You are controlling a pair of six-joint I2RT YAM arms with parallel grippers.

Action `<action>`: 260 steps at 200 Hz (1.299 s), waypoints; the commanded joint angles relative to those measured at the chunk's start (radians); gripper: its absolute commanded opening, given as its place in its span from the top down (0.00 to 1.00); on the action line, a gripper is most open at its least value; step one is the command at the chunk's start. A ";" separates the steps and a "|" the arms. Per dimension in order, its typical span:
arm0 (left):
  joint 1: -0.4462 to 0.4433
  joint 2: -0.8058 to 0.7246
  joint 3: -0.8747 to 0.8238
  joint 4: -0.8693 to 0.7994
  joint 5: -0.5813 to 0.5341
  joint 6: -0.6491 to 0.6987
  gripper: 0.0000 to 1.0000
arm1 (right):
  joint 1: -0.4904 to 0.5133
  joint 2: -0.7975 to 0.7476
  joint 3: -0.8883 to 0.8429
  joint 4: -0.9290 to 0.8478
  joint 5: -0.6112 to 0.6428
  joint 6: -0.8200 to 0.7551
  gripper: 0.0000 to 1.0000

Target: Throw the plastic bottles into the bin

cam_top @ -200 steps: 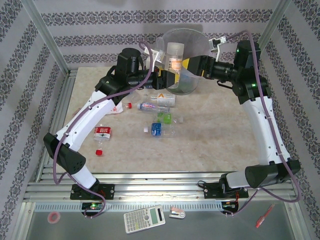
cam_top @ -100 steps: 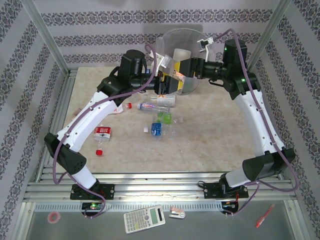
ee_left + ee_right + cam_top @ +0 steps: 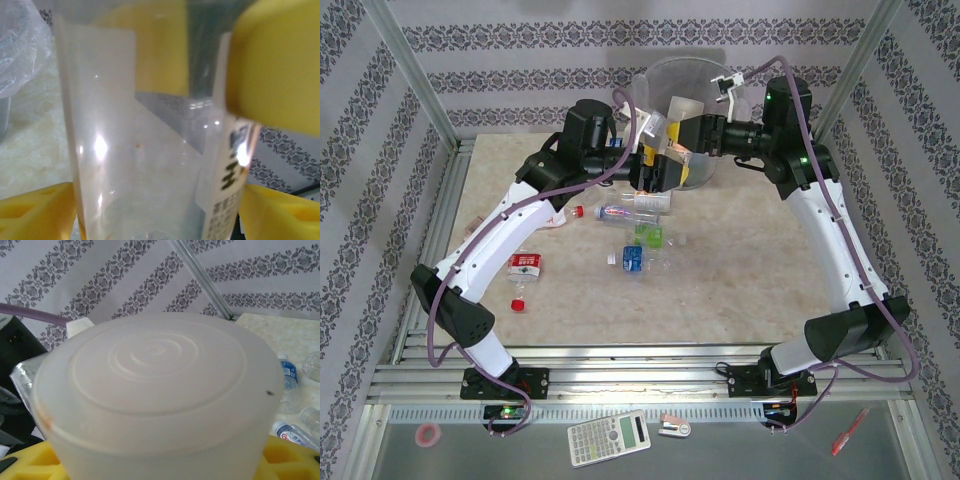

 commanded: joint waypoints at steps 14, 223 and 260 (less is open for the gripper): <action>0.000 -0.135 -0.127 0.110 -0.117 0.014 0.00 | 0.006 -0.034 0.060 0.117 0.126 0.021 0.53; 0.074 -0.492 -0.498 0.200 -0.469 -0.085 0.00 | -0.067 0.076 0.300 0.859 0.682 -0.099 0.62; 0.074 -0.506 -0.518 0.197 -0.492 -0.104 0.00 | -0.067 0.090 0.322 0.960 0.699 -0.104 0.64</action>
